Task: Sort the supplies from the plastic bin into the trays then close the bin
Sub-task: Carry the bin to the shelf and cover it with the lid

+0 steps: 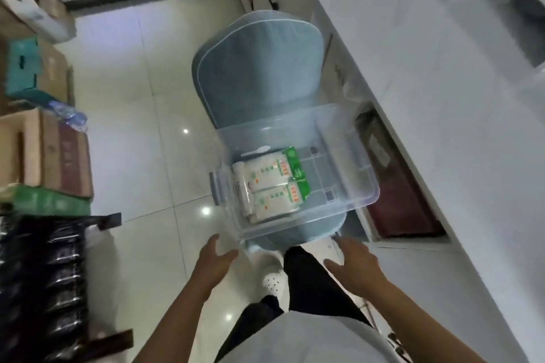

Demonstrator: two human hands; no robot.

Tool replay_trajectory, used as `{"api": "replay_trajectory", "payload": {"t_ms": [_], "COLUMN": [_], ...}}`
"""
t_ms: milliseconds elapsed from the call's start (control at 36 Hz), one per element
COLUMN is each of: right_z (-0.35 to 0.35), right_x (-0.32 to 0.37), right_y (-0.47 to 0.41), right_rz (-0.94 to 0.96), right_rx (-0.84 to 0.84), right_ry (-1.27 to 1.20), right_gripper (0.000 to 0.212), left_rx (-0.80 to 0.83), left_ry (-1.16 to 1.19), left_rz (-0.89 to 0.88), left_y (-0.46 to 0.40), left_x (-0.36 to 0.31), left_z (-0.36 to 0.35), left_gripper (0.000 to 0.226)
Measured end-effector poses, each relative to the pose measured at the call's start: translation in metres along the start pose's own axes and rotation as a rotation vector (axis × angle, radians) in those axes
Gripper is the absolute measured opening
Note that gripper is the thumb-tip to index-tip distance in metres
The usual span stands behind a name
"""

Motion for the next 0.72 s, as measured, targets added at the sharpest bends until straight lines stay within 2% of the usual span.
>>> {"api": "replay_trajectory", "payload": {"t_ms": [167, 306, 417, 472, 611, 722], "right_z": [-0.016, -0.033, -0.033, -0.028, -0.016, 0.000], "right_x": [0.025, 0.016, 0.006, 0.002, -0.002, 0.010], "right_y": [-0.079, -0.114, -0.121, -0.120, -0.123, -0.130], "right_rz": [0.099, 0.106, 0.159, 0.182, 0.186, 0.116], "right_rx": [0.121, 0.240, 0.268, 0.255, 0.207, 0.185], "right_ry": [0.121, 0.214, 0.295, 0.308, 0.279, 0.235], "right_gripper": [0.074, 0.078, 0.077, 0.074, 0.067, 0.057], "left_rx": [-0.003, -0.095, -0.092, -0.089, -0.212, -0.120], "left_ry": [0.127, 0.206, 0.399, 0.431, 0.451, 0.468], "left_rz": [0.208, 0.266, 0.342, 0.326, 0.296, 0.239], "left_y": [-0.031, -0.077, -0.112, -0.127, -0.145, -0.144], "left_x": [-0.006, -0.036, -0.057, -0.069, -0.072, -0.064], "left_z": [0.023, 0.043, 0.038, 0.036, 0.051, 0.059], "left_gripper": [0.073, 0.070, 0.060, 0.054, 0.051, 0.051]}}
Point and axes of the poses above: each hand's wrist, its own y-axis away from the middle knuckle, its own z-axis out of the back of the hand, x = y × z, the point moved 9 cm from there along -y, towards the middle knuckle, and after that the axes turned 13 degrees about -y, right-handed, at the moved point
